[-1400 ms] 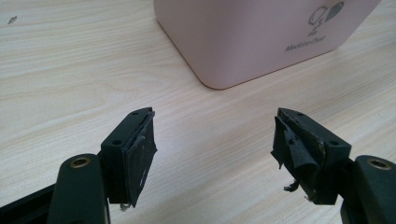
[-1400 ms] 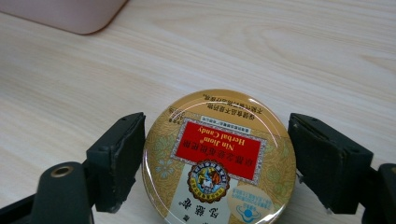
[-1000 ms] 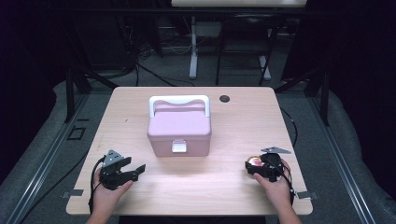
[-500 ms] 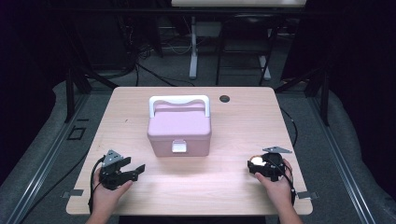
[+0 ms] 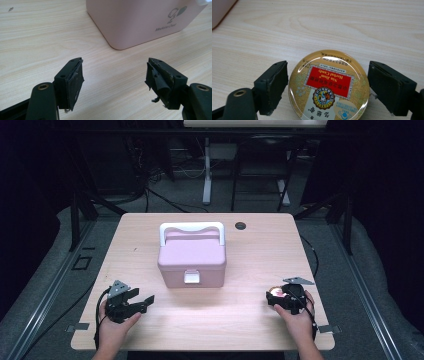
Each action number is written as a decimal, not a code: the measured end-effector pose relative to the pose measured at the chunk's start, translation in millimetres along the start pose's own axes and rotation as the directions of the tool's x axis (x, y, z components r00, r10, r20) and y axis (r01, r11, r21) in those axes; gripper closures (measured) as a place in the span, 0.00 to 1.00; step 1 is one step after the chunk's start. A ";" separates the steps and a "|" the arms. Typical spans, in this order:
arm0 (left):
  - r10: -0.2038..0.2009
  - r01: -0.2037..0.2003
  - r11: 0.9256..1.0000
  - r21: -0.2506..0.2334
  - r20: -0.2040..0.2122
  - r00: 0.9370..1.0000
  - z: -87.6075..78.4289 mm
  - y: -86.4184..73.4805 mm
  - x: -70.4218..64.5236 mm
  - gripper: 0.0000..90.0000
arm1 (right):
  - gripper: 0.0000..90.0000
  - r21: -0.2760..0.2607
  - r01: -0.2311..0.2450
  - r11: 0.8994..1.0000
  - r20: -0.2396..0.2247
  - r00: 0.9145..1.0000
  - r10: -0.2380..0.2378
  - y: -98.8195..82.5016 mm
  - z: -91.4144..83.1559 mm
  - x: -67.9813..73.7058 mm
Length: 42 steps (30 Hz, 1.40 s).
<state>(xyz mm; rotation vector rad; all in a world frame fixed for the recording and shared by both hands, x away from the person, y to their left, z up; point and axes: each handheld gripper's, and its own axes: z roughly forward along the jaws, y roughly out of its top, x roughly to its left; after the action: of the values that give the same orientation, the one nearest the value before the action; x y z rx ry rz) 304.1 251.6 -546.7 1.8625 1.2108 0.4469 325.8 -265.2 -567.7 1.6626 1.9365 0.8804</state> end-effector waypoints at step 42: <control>-0.055 0.058 0.996 -0.065 0.042 0.998 41.0 56.3 9.6 0.81 | 0.75 -0.176 0.115 0.978 -0.174 0.974 -0.146 65.1 10.6 79.1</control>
<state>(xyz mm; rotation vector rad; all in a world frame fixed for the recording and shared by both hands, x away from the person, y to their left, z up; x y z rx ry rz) 368.3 231.4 -526.4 1.7688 1.2047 0.4120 364.4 -180.8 -523.0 1.3841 2.0072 1.1452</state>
